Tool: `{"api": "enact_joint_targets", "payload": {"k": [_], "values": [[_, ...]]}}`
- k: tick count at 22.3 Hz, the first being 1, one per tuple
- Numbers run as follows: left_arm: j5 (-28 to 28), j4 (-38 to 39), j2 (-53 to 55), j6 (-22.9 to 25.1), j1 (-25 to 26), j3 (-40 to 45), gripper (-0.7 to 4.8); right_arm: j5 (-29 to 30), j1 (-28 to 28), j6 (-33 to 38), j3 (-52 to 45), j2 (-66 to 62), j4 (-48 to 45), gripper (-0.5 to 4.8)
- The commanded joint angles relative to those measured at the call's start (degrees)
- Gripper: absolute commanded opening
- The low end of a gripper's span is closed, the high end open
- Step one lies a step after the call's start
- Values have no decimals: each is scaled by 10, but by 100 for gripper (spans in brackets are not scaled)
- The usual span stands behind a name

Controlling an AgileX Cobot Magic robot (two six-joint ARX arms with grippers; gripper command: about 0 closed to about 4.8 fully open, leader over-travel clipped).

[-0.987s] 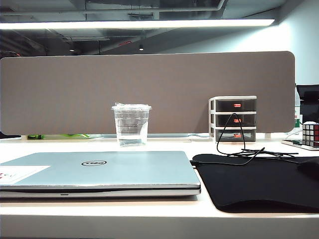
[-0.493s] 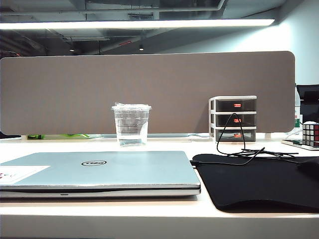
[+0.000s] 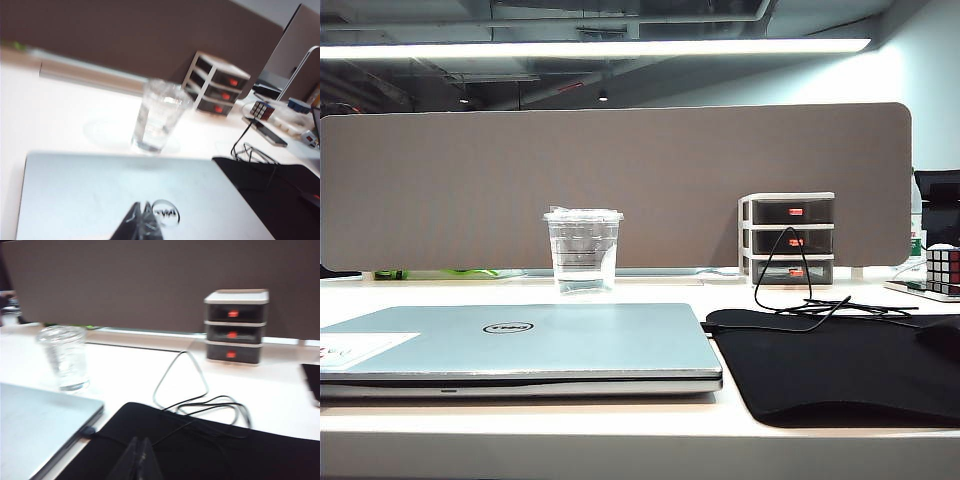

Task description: Pick up the coffee cup and place it over the laptop.

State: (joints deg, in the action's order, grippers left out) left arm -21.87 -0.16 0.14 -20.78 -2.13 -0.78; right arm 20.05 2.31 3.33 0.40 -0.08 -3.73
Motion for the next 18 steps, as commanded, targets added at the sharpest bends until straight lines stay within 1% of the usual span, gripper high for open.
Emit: {"api": "enact_joint_targets", "payload": {"k": [1, 3, 7, 8, 9, 10, 11, 13, 15, 16, 18], "values": [[-18, -4, 0, -26, 1, 3, -2, 53, 0, 59, -3, 1, -3, -1], [-20, -3, 0, -40, 1, 3, -2, 72, 0, 72, -3, 1, -3, -1], [-35, -3, 0, -47, 1, 3, 0, 75, 0, 72, -3, 0, 1, -1], [-35, -6, 0, -45, 1, 3, 25, 75, 0, 72, -3, 0, 1, -1], [-34, -9, 0, -45, 1, 3, 65, 75, 0, 73, -3, 0, 1, -1], [-30, -17, 0, -45, 1, 3, 122, 75, 0, 75, -3, 0, 1, -1], [-23, -28, 0, -45, 1, 3, 167, 75, 0, 77, -3, 0, 1, -1], [-22, -45, 0, -46, 1, 3, 216, 75, 0, 78, -3, 0, 1, -1], [-29, -52, 0, -47, 1, 3, 225, 76, 0, 78, -3, 0, 1, -1], [-37, -61, 0, -47, 1, 2, 322, 82, 0, 78, -3, 0, 1, -1], [-39, -69, 0, -38, 1, 2, 479, 86, 0, 80, -3, 0, 2, -1]]}}
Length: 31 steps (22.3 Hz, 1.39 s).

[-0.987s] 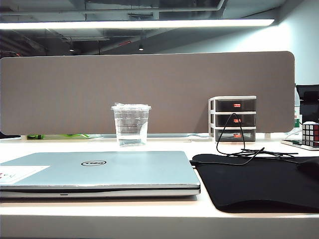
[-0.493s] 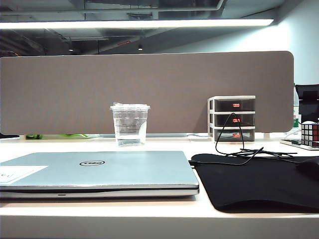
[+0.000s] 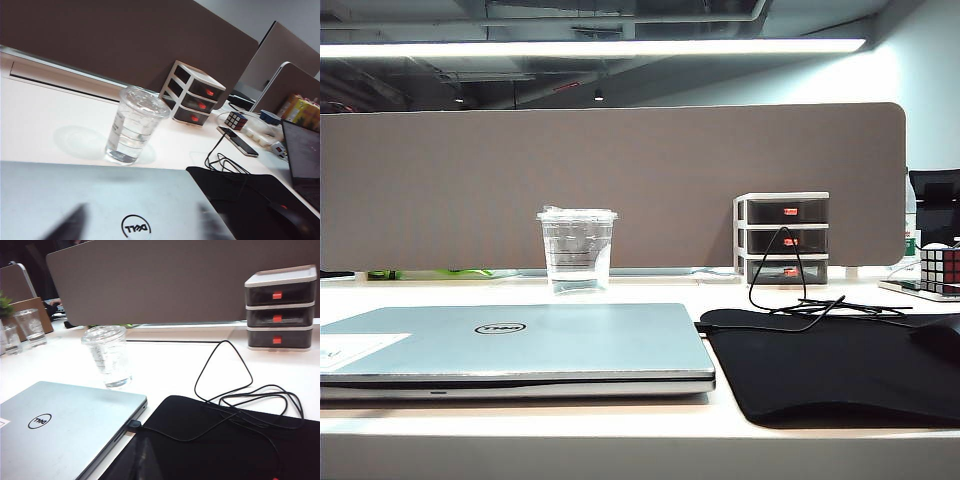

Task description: Pick up the coffee cup and place it over the laptop.

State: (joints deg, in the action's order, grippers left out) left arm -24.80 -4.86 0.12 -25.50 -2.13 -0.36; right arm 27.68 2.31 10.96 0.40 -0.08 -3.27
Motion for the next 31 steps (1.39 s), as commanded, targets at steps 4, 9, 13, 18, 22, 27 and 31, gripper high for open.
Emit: {"api": "enact_joint_targets", "payload": {"k": [4, 9, 13, 18, 22, 27, 31], "values": [[-10, -33, 0, 14, 1, -3, 479, 10, -1, 10, -3, 0, -2, -1], [-9, -23, 5, 15, 1, -23, 479, 20, -1, 11, -3, 0, -2, -1], [4, -26, 49, 28, 1, -55, 479, 18, -18, 10, -3, 0, -2, -1], [-1, -104, 199, 75, 1, -116, 479, 18, -30, 10, -3, 0, -3, -1], [-22, -183, 363, 107, 1, -158, 479, 18, -30, 5, -3, 0, -5, 7], [-96, -376, 587, 107, 1, -172, 479, 18, -30, -5, -3, 0, -19, 68], [-156, -497, 751, 121, 1, -213, 479, 18, -30, -7, -3, -1, -19, 68]]}}
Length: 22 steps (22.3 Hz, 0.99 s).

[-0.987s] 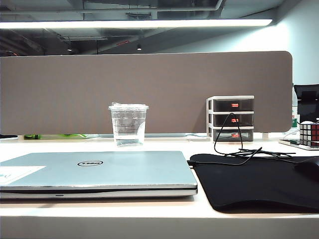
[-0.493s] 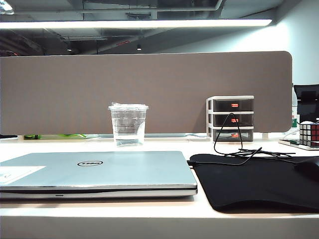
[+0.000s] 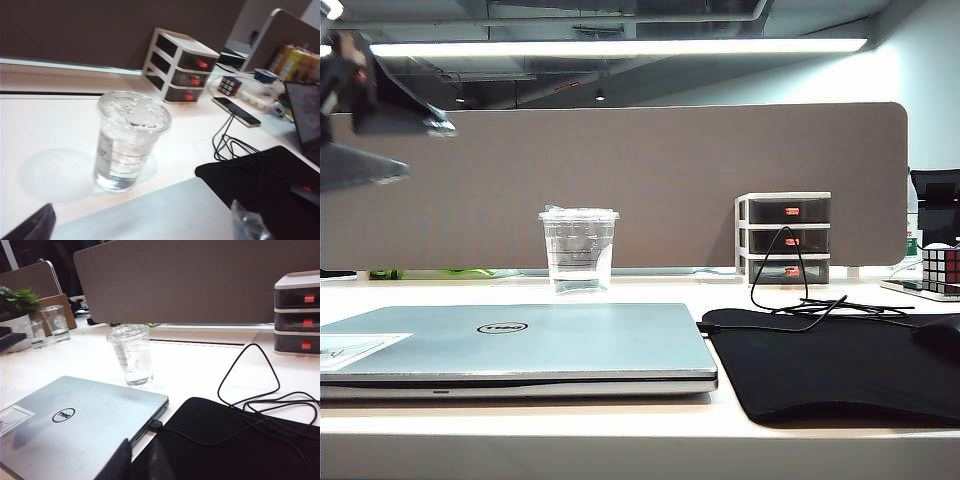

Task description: Pick up the coffee cup and place it over the laptop.

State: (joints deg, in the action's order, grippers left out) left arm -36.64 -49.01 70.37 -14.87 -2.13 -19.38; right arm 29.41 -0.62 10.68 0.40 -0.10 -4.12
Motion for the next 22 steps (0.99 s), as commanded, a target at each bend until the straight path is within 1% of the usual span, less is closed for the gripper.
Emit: {"api": "enact_joint_targets", "payload": {"k": [1, 2, 3, 5, 6, 7, 9, 10, 12, 15, 17, 19, 22], "values": [[-61, -55, 91, 30, 0, -50, 479, 1, -3, -4, -3, -1, -11, 68], [-72, -55, 107, 34, 1, -62, 479, 0, -6, -8, -3, -1, -11, 68], [-93, -55, 140, 52, 1, -89, 479, 1, -11, -15, -3, -1, -11, 67], [-113, -55, 175, 76, 1, -121, 479, -3, -22, -17, -3, -3, -11, 56], [-117, -55, 189, 86, 1, -133, 479, -9, -27, -18, -3, -5, -11, 38], [-117, -55, 210, 100, 1, -151, 479, -19, -36, -26, -3, -4, -10, -8], [-124, -55, 243, 120, 1, -175, 475, -46, -48, -35, -3, -4, -9, -9], [-127, -55, 258, 127, 1, -185, 458, -56, -51, -35, -3, -4, -8, -9], [-140, -56, 297, 130, 1, -212, 457, -75, -56, -37, -3, -5, -8, -8], [-170, -61, 368, 131, 0, -261, 458, -81, -56, -37, -3, -4, -5, -8], [-186, -65, 392, 130, 0, -279, 467, -81, -56, -37, -3, -4, 0, -8], [-190, -66, 410, 133, 0, -294, 479, -81, -56, -37, -4, -4, 7, -8], [-201, -68, 434, 157, 0, -316, 479, -81, -56, -48, -4, -4, 24, -8]]}}
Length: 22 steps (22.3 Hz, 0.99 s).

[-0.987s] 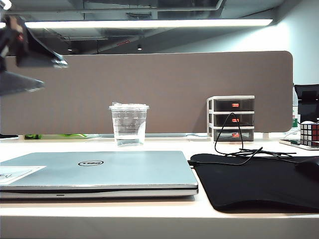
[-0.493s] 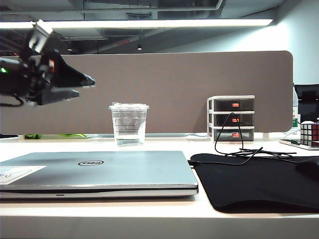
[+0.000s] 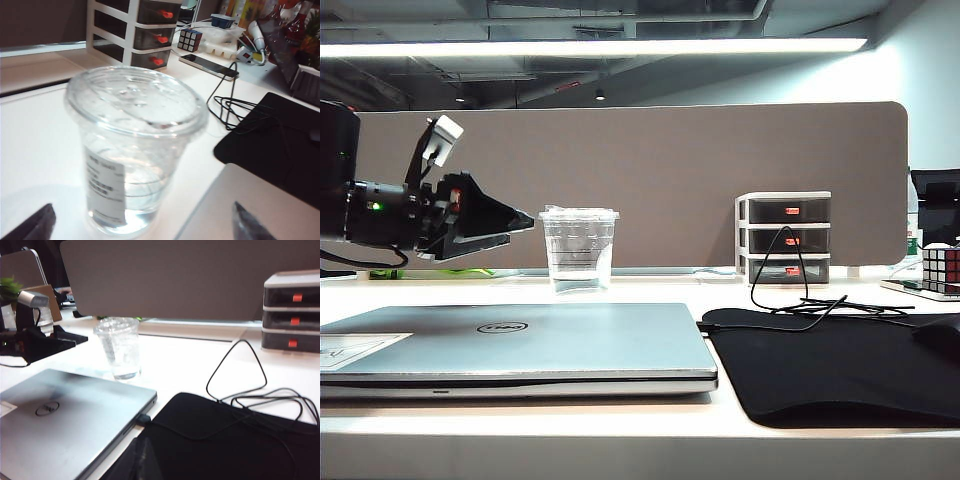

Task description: Pick up the coffee cup and place it over the laptop.

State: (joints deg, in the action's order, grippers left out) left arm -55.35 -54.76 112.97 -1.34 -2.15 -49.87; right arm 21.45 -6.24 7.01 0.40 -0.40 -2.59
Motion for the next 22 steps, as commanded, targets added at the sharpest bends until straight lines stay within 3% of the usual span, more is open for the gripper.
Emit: {"api": "enact_joint_targets", "payload": {"k": [1, 5, 8, 12, 14, 15, 19, 22], "values": [[-14, -11, 10, 26, 0, -14, 479, -1, 0, -13, -4, -1, 12, -8], [2, -6, 14, 46, 1, -15, 479, -2, 0, -13, -4, -2, 15, -9], [62, -6, 14, 44, 1, -15, 479, -2, 0, -13, -4, -2, 16, -8], [65, -7, 14, 43, 1, -15, 479, -2, 0, -13, -4, -2, 16, -8], [65, -10, 14, 19, -1, -15, 479, -2, 0, -13, -4, -2, 16, -8], [67, -10, 14, 29, -3, -15, 479, -2, 0, -13, -4, -2, 16, -8], [40, -4, 32, 150, -3, -19, 479, -1, 0, -13, -4, -2, 16, -8], [22, 0, 57, 153, -2, -37, 479, -1, 0, -13, -4, -2, 16, -8]]}}
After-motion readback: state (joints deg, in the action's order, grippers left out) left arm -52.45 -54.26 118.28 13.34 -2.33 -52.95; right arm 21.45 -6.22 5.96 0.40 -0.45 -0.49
